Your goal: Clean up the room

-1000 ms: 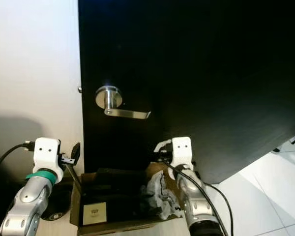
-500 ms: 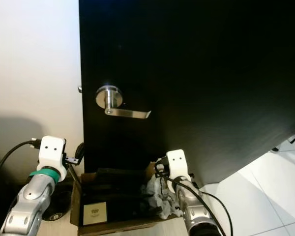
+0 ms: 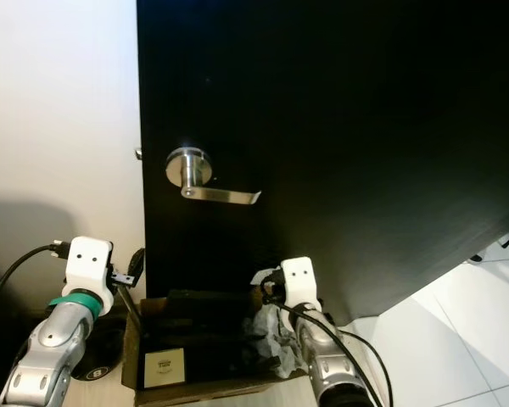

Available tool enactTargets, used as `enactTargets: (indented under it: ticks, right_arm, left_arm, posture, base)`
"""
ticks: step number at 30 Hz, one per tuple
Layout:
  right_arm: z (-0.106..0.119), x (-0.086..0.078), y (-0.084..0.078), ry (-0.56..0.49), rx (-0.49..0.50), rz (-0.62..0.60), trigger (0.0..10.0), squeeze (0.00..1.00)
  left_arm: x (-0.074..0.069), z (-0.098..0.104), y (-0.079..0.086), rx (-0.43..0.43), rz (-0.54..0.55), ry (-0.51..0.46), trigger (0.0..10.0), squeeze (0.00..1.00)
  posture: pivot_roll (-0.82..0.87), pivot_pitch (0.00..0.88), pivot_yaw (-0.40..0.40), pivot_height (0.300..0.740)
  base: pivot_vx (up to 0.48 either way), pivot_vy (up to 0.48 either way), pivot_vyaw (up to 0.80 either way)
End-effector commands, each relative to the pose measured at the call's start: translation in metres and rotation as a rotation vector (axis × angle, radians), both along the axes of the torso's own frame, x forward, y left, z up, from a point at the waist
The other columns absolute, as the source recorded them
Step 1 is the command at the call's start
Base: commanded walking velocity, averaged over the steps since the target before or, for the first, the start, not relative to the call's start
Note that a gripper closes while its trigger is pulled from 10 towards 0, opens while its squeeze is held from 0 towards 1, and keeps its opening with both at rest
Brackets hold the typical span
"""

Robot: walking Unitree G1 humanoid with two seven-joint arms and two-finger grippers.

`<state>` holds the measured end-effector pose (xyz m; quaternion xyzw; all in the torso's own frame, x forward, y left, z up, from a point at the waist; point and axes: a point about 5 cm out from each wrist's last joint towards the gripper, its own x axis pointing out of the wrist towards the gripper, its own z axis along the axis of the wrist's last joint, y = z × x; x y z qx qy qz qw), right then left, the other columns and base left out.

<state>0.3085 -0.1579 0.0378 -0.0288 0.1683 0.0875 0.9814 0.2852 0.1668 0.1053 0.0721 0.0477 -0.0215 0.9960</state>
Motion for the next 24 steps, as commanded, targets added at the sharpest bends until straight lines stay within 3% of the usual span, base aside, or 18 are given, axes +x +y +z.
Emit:
enactTargets:
  ticks: [1,4,5,6,7,12,13,16,17,19,20,23,24]
  right_arm:
    - [-0.006,-0.004,-0.01,0.018,0.027,-0.028,10.0,1.0]
    - [-0.006,-0.005,-0.012,0.013,0.013,-0.041,10.0,1.0]
    - [-0.006,-0.005,-0.013,0.013,0.003,-0.05,10.0,0.15]
    - [-0.007,-0.005,-0.013,0.019,0.018,-0.046,10.0,0.15]
    - [-0.007,-0.006,-0.013,0.021,0.025,-0.039,10.0,1.0]
    - [-0.009,-0.007,-0.014,0.022,-0.008,-0.04,10.0,1.0]
    - [-0.01,-0.008,-0.016,0.027,-0.021,-0.053,10.0,0.0]
    - [-0.012,-0.009,-0.017,0.033,-0.008,-0.056,10.0,0.0]
    - [-0.013,-0.01,-0.019,0.037,-0.012,-0.065,10.0,1.0]
    - [-0.014,-0.011,-0.02,0.038,-0.013,-0.069,10.0,1.0]
    - [-0.015,-0.013,-0.023,0.044,-0.034,-0.085,10.0,0.18]
    - [-0.016,-0.013,-0.023,0.046,-0.027,-0.086,10.0,0.18]
    - [-0.015,-0.013,-0.024,0.044,-0.042,-0.093,10.0,1.0]
  left_arm:
    - [-0.002,-0.004,-0.005,-0.005,-0.02,0.019,10.0,0.0]
    - [-0.002,-0.004,-0.006,-0.006,-0.023,0.019,10.0,0.0]
    - [-0.002,-0.004,-0.006,-0.006,-0.024,0.019,10.0,0.0]
    - [-0.001,-0.004,-0.006,-0.006,-0.024,0.019,10.0,0.0]
    - [-0.002,-0.004,-0.006,-0.005,-0.024,0.019,10.0,0.0]
    - [-0.002,-0.004,-0.005,-0.004,-0.021,0.02,10.0,0.0]
    - [-0.003,-0.004,-0.004,-0.003,-0.019,0.021,10.0,0.0]
    - [-0.003,-0.005,-0.003,-0.002,-0.016,0.023,10.0,0.0]
    - [-0.005,-0.006,-0.003,-0.002,-0.014,0.028,10.0,0.0]
    - [-0.006,-0.007,-0.002,-0.001,-0.012,0.031,10.0,0.0]
    - [-0.007,-0.009,-0.002,-0.003,-0.007,0.037,10.0,0.0]
    - [-0.007,-0.009,-0.002,-0.004,-0.004,0.038,10.0,0.0]
    - [-0.006,-0.01,-0.001,-0.005,-0.001,0.038,10.0,0.0]
  posture:
    - [0.07,0.055,-0.123,0.74]
    - [0.07,0.054,-0.121,0.74]
    - [0.07,0.054,-0.121,0.74]
    - [0.07,0.054,-0.121,0.74]
    - [0.07,0.054,-0.121,0.74]
    - [0.08,0.051,-0.123,0.74]
    - [0.08,0.051,-0.123,0.74]
    - [0.09,0.045,-0.12,0.74]
    - [0.09,0.04,-0.118,0.74]
    - [0.09,0.04,-0.118,0.74]
    - [0.09,0.034,-0.113,0.74]
    - [0.09,0.034,-0.113,0.74]
    - [0.09,0.032,-0.11,0.74]
  base:
    - [0.0,0.0,0.0]
    - [0.0,0.0,0.0]
    - [0.0,0.0,0.0]
    - [0.0,0.0,0.0]
    - [0.0,0.0,0.0]
    - [0.0,0.0,0.0]
    - [0.0,0.0,0.0]
    - [0.0,0.0,0.0]
    - [0.0,0.0,0.0]
    - [0.0,0.0,0.0]
    - [0.0,0.0,0.0]
    - [0.0,0.0,0.0]
    - [0.0,0.0,0.0]
